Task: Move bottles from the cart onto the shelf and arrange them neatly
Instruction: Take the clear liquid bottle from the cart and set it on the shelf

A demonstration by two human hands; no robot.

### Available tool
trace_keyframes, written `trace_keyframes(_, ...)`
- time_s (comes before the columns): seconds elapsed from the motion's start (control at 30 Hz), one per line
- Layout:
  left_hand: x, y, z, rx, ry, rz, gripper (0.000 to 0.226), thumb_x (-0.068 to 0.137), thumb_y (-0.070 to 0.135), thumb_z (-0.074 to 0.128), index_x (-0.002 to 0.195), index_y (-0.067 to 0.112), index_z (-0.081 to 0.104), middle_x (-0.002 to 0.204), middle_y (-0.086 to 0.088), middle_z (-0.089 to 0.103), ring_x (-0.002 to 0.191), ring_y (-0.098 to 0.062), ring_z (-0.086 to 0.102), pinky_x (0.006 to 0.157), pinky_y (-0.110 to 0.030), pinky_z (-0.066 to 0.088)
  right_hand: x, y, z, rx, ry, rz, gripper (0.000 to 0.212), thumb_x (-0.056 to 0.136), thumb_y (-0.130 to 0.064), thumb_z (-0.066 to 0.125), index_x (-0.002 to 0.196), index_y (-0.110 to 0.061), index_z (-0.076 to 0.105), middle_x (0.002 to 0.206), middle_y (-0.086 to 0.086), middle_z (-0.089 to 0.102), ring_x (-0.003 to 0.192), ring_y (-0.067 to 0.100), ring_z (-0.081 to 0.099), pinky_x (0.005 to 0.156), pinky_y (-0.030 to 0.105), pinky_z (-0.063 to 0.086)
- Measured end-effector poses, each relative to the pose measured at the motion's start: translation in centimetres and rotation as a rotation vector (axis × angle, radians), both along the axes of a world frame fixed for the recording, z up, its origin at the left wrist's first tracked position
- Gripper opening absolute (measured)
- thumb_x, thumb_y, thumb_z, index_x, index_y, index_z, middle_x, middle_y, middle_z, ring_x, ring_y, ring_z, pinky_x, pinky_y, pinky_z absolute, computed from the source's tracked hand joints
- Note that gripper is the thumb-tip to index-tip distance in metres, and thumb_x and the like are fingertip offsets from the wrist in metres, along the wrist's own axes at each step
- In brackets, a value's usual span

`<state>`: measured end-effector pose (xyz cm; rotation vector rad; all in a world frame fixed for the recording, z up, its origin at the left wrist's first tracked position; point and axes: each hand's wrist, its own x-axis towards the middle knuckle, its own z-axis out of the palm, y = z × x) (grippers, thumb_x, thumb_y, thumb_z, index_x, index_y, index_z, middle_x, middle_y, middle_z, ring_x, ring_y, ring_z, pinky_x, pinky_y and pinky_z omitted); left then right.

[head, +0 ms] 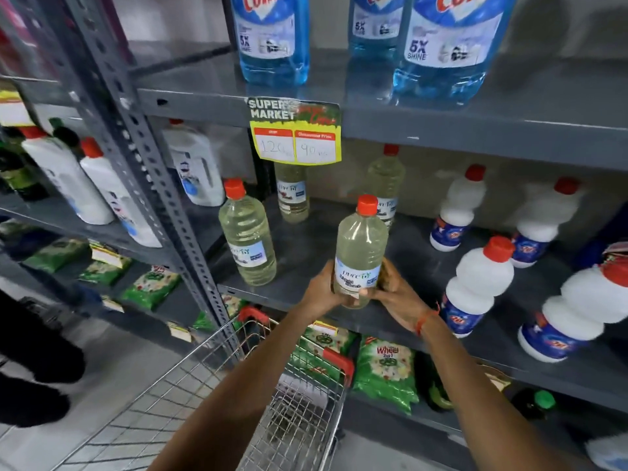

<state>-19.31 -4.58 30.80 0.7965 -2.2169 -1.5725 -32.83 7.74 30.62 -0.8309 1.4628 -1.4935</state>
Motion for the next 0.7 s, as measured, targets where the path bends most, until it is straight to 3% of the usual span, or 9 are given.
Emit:
trace_keyframes(0.13, 0.0, 0.5, 0.8, -0.013, -0.003, -0.017, 0.103, 0.044, 0.038, 0.083, 0.133, 0.011, 0.039, 0.129, -0.012, 0.06, 0.12, -0.026, 0.057, 0.098, -0.048, 0.049, -0.1, 0.1, 0.3, -0.001, 0.007, 0.02, 0.079, 0.076, 0.016, 0.062, 0.142, -0.016, 0.033, 0.145, 0.01, 0.046, 0.132, 0.023, 0.048, 0.103, 0.033, 0.048)
trace_keyframes(0.23, 0.5, 1.0, 0.7, -0.063, 0.023, -0.03, 0.112, 0.058, 0.016, 0.089, 0.145, 0.009, 0.02, 0.143, -0.002, 0.044, 0.132, -0.017, 0.043, 0.105, -0.027, 0.04, 0.9, 0.5, -0.1, -0.009, 0.017, -0.079, 0.082, 0.077, 0.018, 0.06, 0.145, -0.015, 0.028, 0.147, 0.009, 0.043, 0.134, 0.022, 0.045, 0.105, 0.034, 0.045)
trace_keyframes(0.3, 2.2, 1.4, 0.3, -0.146, 0.105, 0.082, 0.105, 0.067, 0.008, 0.083, 0.147, 0.006, 0.016, 0.148, 0.002, 0.031, 0.137, -0.012, 0.03, 0.108, -0.015, 0.027, 2.6, 0.3, -0.6, 0.005, 0.081, -0.209, 0.089, 0.073, 0.014, 0.068, 0.145, -0.014, 0.026, 0.144, 0.003, 0.046, 0.13, 0.011, 0.048, 0.104, 0.028, 0.044)
trace_keyframes(0.37, 4.7, 1.5, -0.9, -0.264, 0.239, 0.359, 0.086, 0.073, 0.003, 0.077, 0.144, 0.007, 0.028, 0.148, -0.008, 0.038, 0.137, -0.019, 0.035, 0.112, -0.028, 0.03, 4.5, -0.4, -1.2, 0.0, 0.176, -0.342, 0.086, 0.062, 0.005, 0.081, 0.131, -0.026, 0.041, 0.125, -0.01, 0.059, 0.11, -0.008, 0.058, 0.089, 0.011, 0.048)
trace_keyframes(0.4, 6.1, 1.2, -1.5, -0.319, 0.288, 0.526, 0.081, 0.073, 0.005, 0.077, 0.141, 0.007, 0.033, 0.144, -0.014, 0.041, 0.134, -0.022, 0.039, 0.111, -0.034, 0.035, 5.3, -0.9, -1.5, -0.002, 0.225, -0.416, 0.083, 0.057, 0.0, 0.085, 0.123, -0.031, 0.046, 0.118, -0.011, 0.062, 0.105, -0.008, 0.061, 0.085, 0.011, 0.05)
trace_keyframes(0.5, 8.6, -1.3, -2.5, -0.282, 0.207, 0.846, 0.103, 0.068, 0.02, 0.084, 0.146, 0.014, 0.018, 0.148, -0.019, 0.027, 0.137, -0.03, 0.027, 0.108, -0.039, 0.026, 6.9, -2.4, -2.2, 0.023, 0.312, -0.613, 0.086, 0.05, -0.009, 0.089, 0.125, -0.016, 0.049, 0.12, 0.007, 0.063, 0.113, 0.02, 0.06, 0.096, 0.038, 0.051)
trace_keyframes(0.6, 9.1, -4.9, -2.8, -0.231, 0.07, 0.836, 0.113, 0.064, 0.026, 0.086, 0.148, 0.004, 0.012, 0.152, -0.022, 0.025, 0.14, -0.036, 0.025, 0.112, -0.042, 0.026, 7.3, -3.4, -3.2, 0.107, 0.36, -0.742, 0.084, 0.05, -0.014, 0.088, 0.124, -0.01, 0.048, 0.12, 0.012, 0.062, 0.115, 0.029, 0.058, 0.096, 0.043, 0.05)
trace_keyframes(0.7, 9.1, -7.2, -3.0, -0.197, 0.051, 0.78, 0.112, 0.061, 0.028, 0.088, 0.146, 0.001, 0.019, 0.147, -0.022, 0.039, 0.134, -0.037, 0.038, 0.108, -0.043, 0.035, 7.5, -3.2, -4.1, 0.173, 0.421, -0.801, 0.08, 0.047, -0.026, 0.088, 0.116, -0.015, 0.05, 0.111, 0.006, 0.064, 0.106, 0.025, 0.062, 0.085, 0.031, 0.049)
